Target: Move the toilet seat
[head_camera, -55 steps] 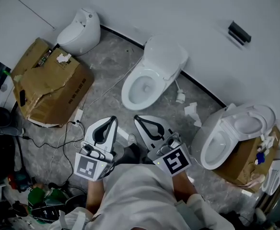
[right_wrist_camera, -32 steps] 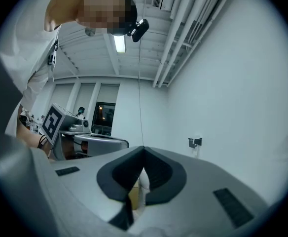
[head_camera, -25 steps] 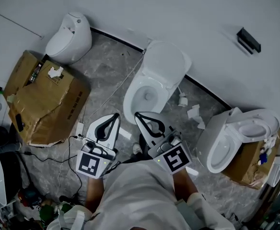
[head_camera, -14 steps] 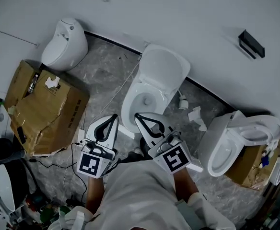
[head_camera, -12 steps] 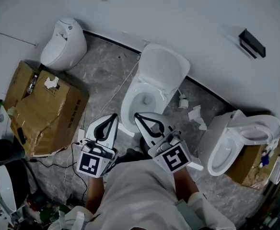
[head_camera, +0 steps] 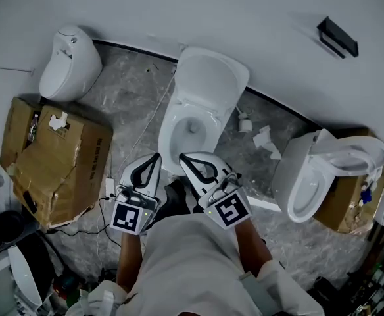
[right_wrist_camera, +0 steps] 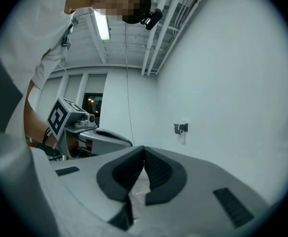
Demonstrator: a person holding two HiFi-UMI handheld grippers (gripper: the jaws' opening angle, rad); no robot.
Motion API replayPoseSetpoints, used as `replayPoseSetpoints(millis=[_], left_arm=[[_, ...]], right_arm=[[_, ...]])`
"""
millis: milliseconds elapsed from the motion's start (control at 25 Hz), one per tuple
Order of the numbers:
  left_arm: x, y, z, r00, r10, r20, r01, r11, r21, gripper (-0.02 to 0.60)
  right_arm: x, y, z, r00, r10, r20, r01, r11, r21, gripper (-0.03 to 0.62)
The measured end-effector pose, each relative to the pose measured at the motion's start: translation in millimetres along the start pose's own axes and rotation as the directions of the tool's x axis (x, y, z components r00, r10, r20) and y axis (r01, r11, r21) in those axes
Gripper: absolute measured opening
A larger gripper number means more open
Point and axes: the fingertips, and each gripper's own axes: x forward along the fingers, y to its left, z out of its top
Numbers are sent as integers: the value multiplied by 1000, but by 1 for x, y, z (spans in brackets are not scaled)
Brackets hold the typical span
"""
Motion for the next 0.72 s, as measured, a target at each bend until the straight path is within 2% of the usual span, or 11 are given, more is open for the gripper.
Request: replayPoseSetpoints(millis=[200,320,640,720], left_arm=[[5,0,-25,997,-70,-30,69,996,-53,2],[7,3,-43,992,-110,-63,108,994,-36,2],[11,11,-93,980,-160,-116,152,985,-78,2],[14,14,-108,976,-171,-136,160,983,-91,7]], right_arm=[[-1,-4,-17,998,-65,-17,66,998,24,0],[4,-4,-30,995,-99,-28,100,994,34,0],[11,4,-92,972,-160,-172,189,968,167,2],[13,5,-106,968,-160,-195,195,965,173,2]])
